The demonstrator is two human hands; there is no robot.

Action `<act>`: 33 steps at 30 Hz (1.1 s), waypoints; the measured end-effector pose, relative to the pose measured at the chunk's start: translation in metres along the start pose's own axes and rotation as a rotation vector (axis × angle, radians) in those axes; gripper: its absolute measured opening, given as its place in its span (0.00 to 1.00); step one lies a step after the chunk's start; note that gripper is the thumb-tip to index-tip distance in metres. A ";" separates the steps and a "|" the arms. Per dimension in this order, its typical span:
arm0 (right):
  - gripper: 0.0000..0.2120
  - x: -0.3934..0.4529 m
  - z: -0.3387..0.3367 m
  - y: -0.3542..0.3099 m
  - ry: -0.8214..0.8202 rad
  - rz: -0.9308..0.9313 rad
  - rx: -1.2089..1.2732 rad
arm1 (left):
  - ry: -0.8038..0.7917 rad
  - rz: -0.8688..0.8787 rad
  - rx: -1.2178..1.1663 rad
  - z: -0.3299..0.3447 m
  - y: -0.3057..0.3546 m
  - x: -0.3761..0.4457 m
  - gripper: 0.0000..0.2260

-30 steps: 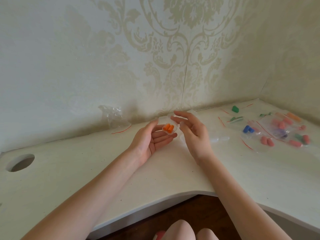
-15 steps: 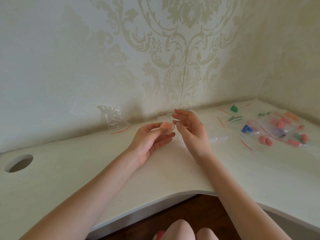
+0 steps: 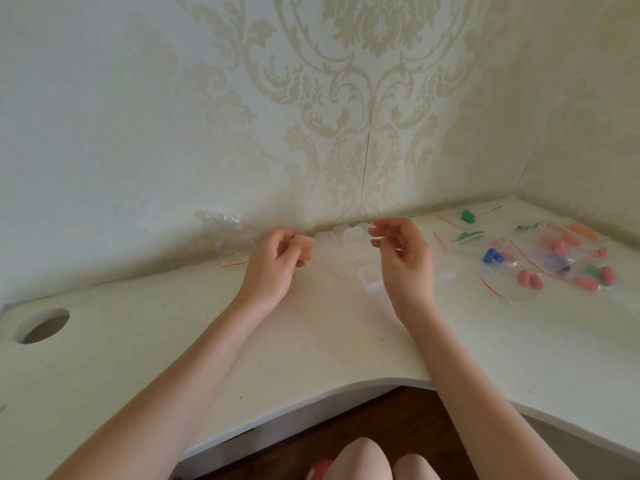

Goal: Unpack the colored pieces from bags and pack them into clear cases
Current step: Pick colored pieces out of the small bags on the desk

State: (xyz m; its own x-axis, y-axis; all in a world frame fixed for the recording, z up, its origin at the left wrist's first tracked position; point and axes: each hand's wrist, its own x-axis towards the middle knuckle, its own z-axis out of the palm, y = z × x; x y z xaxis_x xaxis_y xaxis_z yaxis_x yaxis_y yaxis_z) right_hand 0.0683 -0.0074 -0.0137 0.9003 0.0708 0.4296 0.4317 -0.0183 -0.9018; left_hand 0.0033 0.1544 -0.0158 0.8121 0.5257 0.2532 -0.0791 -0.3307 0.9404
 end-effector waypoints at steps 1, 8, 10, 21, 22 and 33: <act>0.17 0.003 -0.003 0.001 0.067 0.019 0.007 | 0.022 0.021 0.040 -0.004 -0.003 0.003 0.09; 0.16 0.006 -0.011 0.003 0.161 0.053 -0.056 | 0.055 0.102 0.468 -0.012 -0.018 0.005 0.09; 0.15 0.008 -0.016 0.001 0.178 0.018 -0.106 | 0.094 0.142 0.556 -0.011 -0.018 0.004 0.07; 0.12 0.052 -0.132 0.027 0.068 0.327 -1.256 | 0.250 0.448 0.890 -0.007 -0.024 0.006 0.04; 0.09 0.053 -0.135 0.029 0.051 0.343 -1.277 | 0.252 0.473 0.863 -0.006 -0.022 0.004 0.03; 0.08 0.032 -0.076 -0.027 -0.149 0.233 0.170 | -0.251 0.104 -0.047 0.044 0.034 -0.021 0.20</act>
State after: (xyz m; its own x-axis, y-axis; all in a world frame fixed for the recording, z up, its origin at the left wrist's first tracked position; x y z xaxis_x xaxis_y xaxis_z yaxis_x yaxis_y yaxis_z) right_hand 0.0901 -0.0806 0.0276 0.9504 0.2295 0.2101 0.1878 0.1152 -0.9754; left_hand 0.0095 0.0974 0.0005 0.9157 0.2783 0.2899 -0.1911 -0.3331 0.9233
